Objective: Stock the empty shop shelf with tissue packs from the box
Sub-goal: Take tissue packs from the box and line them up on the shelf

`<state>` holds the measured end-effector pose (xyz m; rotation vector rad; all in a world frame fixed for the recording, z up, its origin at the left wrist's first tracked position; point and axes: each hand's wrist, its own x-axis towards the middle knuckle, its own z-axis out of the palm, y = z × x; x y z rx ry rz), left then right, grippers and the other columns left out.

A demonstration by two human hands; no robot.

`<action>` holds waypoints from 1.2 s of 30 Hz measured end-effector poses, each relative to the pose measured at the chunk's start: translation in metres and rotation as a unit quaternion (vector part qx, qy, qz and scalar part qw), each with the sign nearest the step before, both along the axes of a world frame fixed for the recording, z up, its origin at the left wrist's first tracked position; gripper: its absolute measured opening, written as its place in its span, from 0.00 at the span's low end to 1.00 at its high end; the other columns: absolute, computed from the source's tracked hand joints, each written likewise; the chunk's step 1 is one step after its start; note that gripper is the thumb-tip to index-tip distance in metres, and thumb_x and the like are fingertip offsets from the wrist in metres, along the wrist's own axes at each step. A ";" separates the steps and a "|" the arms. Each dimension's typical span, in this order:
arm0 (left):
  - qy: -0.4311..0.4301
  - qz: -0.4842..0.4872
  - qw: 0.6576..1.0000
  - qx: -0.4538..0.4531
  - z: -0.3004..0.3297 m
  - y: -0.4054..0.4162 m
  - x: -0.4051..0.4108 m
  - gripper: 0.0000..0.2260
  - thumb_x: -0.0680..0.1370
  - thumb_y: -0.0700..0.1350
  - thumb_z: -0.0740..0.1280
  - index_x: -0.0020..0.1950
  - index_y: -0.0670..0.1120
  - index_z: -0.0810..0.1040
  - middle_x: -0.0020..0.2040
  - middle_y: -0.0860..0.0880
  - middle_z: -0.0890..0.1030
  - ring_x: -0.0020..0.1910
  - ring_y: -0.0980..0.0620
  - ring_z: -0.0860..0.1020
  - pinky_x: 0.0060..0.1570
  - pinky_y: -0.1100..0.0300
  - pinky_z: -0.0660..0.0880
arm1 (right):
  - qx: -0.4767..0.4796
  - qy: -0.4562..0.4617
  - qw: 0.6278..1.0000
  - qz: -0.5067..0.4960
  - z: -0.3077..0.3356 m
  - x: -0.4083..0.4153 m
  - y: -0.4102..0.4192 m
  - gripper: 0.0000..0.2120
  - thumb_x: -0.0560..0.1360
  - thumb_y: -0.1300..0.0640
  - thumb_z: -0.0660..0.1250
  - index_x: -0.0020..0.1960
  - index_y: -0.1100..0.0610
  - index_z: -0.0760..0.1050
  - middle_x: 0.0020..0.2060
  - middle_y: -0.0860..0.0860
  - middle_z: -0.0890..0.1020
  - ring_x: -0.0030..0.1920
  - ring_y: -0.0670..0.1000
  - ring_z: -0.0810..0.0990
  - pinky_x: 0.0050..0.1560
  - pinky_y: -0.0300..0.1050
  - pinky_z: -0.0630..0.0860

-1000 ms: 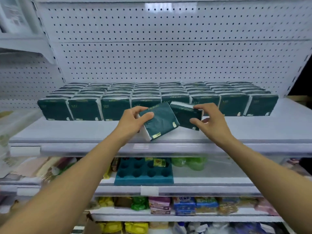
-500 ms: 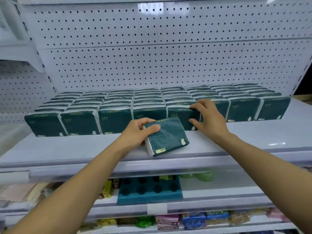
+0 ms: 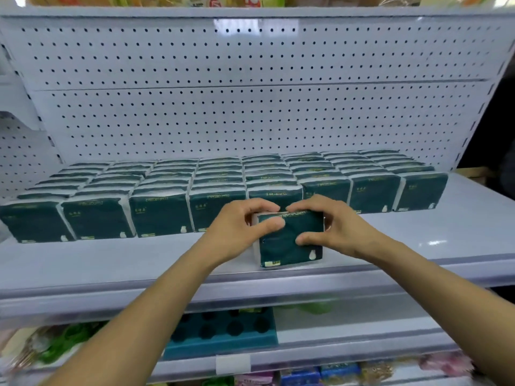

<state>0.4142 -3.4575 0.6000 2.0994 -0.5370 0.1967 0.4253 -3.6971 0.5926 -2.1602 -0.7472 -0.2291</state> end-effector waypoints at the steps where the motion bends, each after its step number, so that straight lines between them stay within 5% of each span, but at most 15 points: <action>1: -0.062 0.036 0.997 0.031 -0.002 -0.008 0.003 0.15 0.75 0.61 0.68 0.58 0.57 0.80 0.50 0.57 0.81 0.44 0.61 0.74 0.50 0.61 0.70 | -0.008 -0.014 1.000 -0.014 -0.003 0.001 -0.013 0.23 0.67 0.55 0.79 0.59 0.43 0.78 0.51 0.38 0.79 0.55 0.44 0.77 0.52 0.31 0.70; 5: -0.255 0.145 0.935 0.196 -0.011 -0.027 0.024 0.25 0.78 0.61 0.64 0.73 0.54 0.69 0.71 0.54 0.71 0.71 0.53 0.66 0.73 0.52 0.54 | -0.022 -0.056 0.994 -0.090 -0.012 0.006 -0.068 0.21 0.69 0.54 0.76 0.59 0.41 0.77 0.53 0.42 0.77 0.54 0.42 0.75 0.52 0.35 0.72; 10: -0.263 0.154 0.829 0.470 -0.030 -0.041 0.052 0.41 0.78 0.63 0.63 0.81 0.51 0.43 0.81 0.47 0.48 0.79 0.41 0.44 0.75 0.42 0.36 | -0.064 -0.123 0.974 -0.181 -0.022 0.027 -0.101 0.22 0.71 0.54 0.75 0.63 0.45 0.76 0.59 0.46 0.72 0.59 0.44 0.71 0.60 0.42 0.72; 16: -0.226 0.212 0.820 0.481 -0.028 -0.052 0.058 0.38 0.79 0.60 0.61 0.80 0.52 0.42 0.81 0.49 0.49 0.80 0.44 0.45 0.74 0.41 0.33 | -0.158 -0.256 0.938 -0.171 -0.025 0.058 -0.091 0.24 0.71 0.54 0.76 0.65 0.54 0.77 0.70 0.51 0.72 0.70 0.54 0.69 0.68 0.56 0.67; 20: -0.221 0.213 0.827 0.471 -0.029 -0.053 0.059 0.38 0.79 0.59 0.62 0.81 0.52 0.44 0.81 0.50 0.51 0.79 0.45 0.48 0.75 0.41 0.34 | -0.155 -0.249 0.943 -0.158 -0.028 0.067 -0.082 0.24 0.73 0.57 0.74 0.67 0.55 0.74 0.72 0.50 0.69 0.74 0.52 0.63 0.75 0.54 0.57; 28: -0.236 0.216 0.822 0.472 -0.031 -0.052 0.061 0.38 0.78 0.58 0.65 0.81 0.51 0.47 0.80 0.49 0.53 0.79 0.46 0.50 0.73 0.42 0.32 | -0.205 -0.234 0.931 -0.190 -0.026 0.070 -0.076 0.24 0.74 0.56 0.71 0.70 0.53 0.72 0.73 0.53 0.67 0.75 0.56 0.62 0.75 0.59 0.56; 33: -0.297 0.237 0.812 0.442 -0.033 -0.047 0.040 0.38 0.73 0.58 0.71 0.78 0.48 0.59 0.78 0.45 0.61 0.78 0.43 0.56 0.75 0.37 0.47 | -0.212 -0.238 0.912 -0.257 -0.016 0.047 -0.063 0.29 0.76 0.45 0.67 0.74 0.51 0.65 0.76 0.54 0.62 0.76 0.57 0.59 0.75 0.61 0.52; 36: -0.335 0.272 0.817 0.382 -0.036 -0.044 0.007 0.34 0.74 0.57 0.70 0.76 0.46 0.65 0.74 0.46 0.68 0.73 0.43 0.66 0.73 0.38 0.59 | -0.171 -0.275 0.911 -0.254 -0.014 0.020 -0.051 0.28 0.77 0.42 0.65 0.73 0.52 0.67 0.73 0.54 0.67 0.71 0.58 0.67 0.71 0.61 0.61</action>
